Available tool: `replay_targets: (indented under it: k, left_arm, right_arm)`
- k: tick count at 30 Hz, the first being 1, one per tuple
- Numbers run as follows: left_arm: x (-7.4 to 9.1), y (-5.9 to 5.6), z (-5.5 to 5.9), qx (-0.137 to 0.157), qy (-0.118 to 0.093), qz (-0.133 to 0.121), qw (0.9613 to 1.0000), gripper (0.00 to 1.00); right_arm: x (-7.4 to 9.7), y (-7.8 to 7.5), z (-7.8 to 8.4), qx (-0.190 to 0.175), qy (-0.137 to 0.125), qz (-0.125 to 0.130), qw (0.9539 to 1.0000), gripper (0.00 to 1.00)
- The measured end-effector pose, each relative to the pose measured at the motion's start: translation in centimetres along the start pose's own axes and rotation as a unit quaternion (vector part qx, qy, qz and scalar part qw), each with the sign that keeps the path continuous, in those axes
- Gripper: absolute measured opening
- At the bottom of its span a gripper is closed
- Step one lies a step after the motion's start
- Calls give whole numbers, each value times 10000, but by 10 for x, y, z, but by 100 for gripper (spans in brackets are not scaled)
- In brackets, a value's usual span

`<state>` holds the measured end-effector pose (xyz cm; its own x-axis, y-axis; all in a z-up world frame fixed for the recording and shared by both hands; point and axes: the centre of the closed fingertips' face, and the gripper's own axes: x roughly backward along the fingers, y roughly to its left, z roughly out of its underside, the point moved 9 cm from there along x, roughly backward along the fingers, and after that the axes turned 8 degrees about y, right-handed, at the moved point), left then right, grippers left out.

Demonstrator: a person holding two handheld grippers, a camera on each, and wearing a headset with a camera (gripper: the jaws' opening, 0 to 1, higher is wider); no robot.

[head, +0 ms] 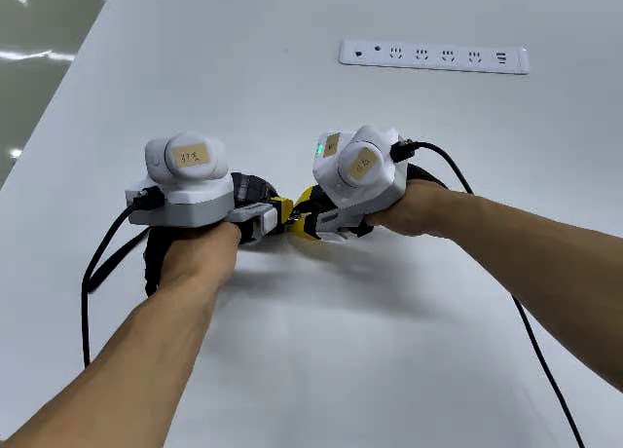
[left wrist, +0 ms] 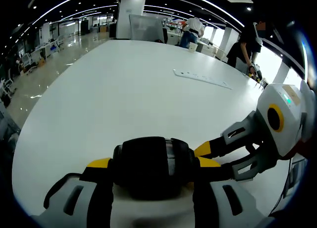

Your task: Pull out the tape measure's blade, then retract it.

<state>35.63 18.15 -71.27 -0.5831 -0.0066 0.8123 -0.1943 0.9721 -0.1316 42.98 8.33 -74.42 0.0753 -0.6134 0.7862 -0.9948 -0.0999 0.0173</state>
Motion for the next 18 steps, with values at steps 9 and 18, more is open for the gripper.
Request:
replay_targets:
  k: [9,18]
  left_arm:
    - [-1,0,-1,13,1,18,10000,62]
    - [-1,-1,0,111,-18,66,9999,64]
  right_arm:
    - [-3,0,1,12,-2,3,10000,11]
    - [-3,2,-2,120,62,50,9999,12]
